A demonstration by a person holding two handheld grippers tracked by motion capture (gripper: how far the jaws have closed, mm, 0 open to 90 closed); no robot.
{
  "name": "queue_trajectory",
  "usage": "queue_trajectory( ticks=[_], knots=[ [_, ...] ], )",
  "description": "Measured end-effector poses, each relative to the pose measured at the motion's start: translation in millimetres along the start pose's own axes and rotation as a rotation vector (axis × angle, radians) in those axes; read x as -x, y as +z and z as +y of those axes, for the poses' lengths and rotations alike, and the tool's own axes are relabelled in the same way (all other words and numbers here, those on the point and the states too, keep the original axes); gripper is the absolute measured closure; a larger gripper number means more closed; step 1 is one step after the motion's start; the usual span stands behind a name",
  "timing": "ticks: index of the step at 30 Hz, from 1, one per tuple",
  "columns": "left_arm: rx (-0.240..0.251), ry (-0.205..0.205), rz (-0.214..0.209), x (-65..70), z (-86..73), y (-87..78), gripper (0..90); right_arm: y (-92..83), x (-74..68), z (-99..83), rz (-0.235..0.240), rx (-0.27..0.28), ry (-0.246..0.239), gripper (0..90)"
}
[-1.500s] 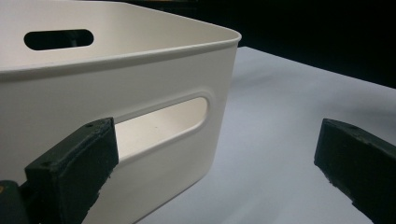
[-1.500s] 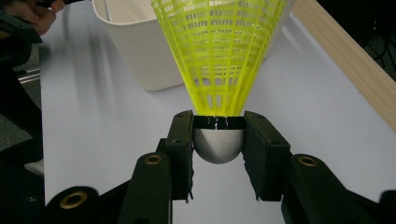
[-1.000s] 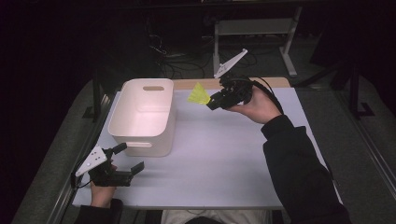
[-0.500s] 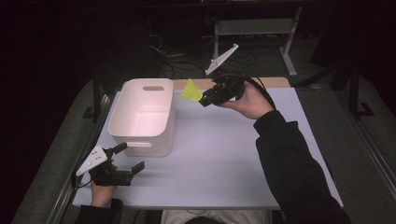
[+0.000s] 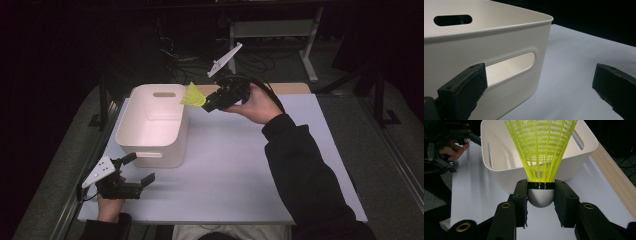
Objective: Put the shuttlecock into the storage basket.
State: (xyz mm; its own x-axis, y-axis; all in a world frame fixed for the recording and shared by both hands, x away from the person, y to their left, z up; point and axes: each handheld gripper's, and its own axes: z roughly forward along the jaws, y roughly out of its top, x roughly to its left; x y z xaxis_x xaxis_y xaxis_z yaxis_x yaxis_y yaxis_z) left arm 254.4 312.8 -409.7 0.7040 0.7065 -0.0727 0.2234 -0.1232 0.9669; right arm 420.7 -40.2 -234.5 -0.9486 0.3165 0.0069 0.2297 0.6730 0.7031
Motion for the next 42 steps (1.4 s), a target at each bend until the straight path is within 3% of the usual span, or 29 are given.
queue_trajectory(
  ticks=[42],
  knots=[
    [-0.003, 0.008, -0.004, -0.2, 0.2, -0.1, 0.0, 52.1, -17.5, 29.1, 0.104, 0.008, -0.041, 63.3]
  ],
)
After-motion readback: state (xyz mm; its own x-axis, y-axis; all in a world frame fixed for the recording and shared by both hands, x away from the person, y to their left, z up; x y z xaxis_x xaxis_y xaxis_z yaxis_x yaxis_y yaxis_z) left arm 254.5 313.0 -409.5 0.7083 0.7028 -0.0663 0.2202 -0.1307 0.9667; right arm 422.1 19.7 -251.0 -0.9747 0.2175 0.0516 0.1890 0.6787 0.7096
